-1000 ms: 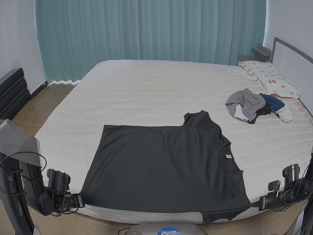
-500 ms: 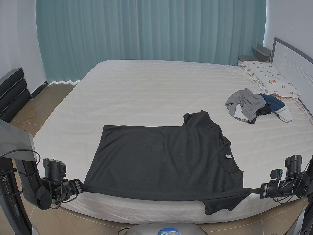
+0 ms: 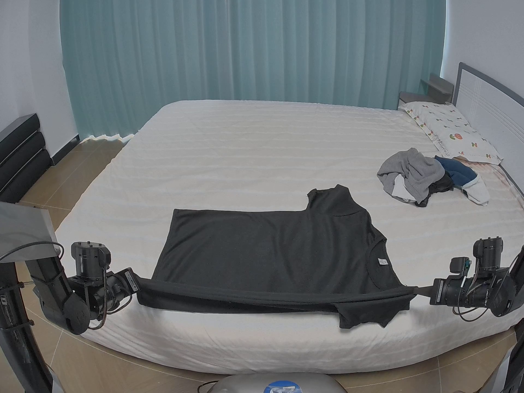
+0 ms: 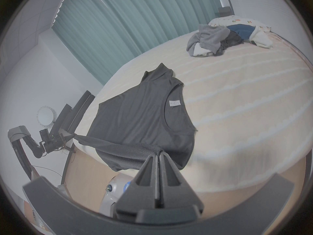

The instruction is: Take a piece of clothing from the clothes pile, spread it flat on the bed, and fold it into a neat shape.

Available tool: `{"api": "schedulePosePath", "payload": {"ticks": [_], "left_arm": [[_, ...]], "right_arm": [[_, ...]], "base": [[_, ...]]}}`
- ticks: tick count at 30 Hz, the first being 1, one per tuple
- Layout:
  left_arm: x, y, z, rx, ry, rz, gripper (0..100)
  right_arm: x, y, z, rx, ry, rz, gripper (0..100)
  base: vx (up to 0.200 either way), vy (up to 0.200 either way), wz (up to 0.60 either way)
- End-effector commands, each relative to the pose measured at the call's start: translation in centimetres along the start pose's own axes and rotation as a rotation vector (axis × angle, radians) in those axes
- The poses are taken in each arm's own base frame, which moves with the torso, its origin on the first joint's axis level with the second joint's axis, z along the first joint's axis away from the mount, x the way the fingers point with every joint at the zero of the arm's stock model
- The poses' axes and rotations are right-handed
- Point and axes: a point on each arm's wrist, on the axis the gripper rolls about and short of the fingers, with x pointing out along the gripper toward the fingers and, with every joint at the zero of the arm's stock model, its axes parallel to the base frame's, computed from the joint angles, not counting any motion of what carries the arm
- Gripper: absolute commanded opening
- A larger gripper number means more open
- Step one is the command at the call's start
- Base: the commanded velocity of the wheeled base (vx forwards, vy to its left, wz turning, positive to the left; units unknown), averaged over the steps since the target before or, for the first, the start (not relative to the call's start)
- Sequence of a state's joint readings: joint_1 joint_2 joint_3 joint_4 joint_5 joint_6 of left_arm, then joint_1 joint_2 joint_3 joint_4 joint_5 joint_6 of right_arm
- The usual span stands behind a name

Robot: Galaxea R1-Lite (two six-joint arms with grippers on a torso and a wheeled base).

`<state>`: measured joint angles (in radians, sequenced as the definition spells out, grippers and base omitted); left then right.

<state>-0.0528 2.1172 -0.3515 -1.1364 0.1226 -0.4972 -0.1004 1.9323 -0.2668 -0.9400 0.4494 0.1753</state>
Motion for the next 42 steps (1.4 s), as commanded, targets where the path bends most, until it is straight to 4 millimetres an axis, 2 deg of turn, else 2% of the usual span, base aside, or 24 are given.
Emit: {"api": "schedulePosePath", "payload": {"ticks": [1, 5, 10, 16, 21, 29, 37, 42], "left_arm": [[0.6, -0.3, 0.0, 0.001, -0.003, -0.006, 0], [0.9, -0.6, 0.6, -0.005, -0.024, -0.018, 0], [-0.2, -0.5, 0.7, -0.011, -0.027, -0.02, 0], [-1.3, 0.3, -0.6, 0.0, 0.029, 0.009, 0], [-2.6, 1.1, -1.6, 0.019, 0.07, 0.031, 0], [-5.1, 2.6, -3.9, 0.134, 0.177, 0.068, 0], [-6.3, 3.4, -5.0, 0.199, 0.214, 0.08, 0], [-6.5, 3.5, -4.9, 0.203, 0.214, 0.083, 0]], "right_arm": [[0.4, 0.0, 0.7, -0.008, -0.013, 0.001, 0], [0.6, 0.1, 1.4, -0.012, -0.022, 0.007, 0], [-0.1, 0.4, 1.9, -0.018, -0.034, 0.012, 0], [-1.0, 0.5, 0.3, -0.01, 0.01, 0.0, 0], [-2.3, 0.6, -1.3, -0.081, 0.046, -0.01, 0], [-3.6, 0.0, -3.7, -0.107, 0.111, -0.041, 0], [-4.8, -0.1, -5.4, -0.105, 0.151, -0.06, 0], [-5.2, 0.0, -6.1, -0.102, 0.174, -0.059, 0]], "base": [[0.0, 0.0, 0.0], [0.0, 0.0, 0.0], [0.0, 0.0, 0.0], [0.0, 0.0, 0.0], [0.0, 0.0, 0.0], [0.0, 0.0, 0.0], [0.0, 0.0, 0.0], [0.0, 0.0, 0.0]]}}
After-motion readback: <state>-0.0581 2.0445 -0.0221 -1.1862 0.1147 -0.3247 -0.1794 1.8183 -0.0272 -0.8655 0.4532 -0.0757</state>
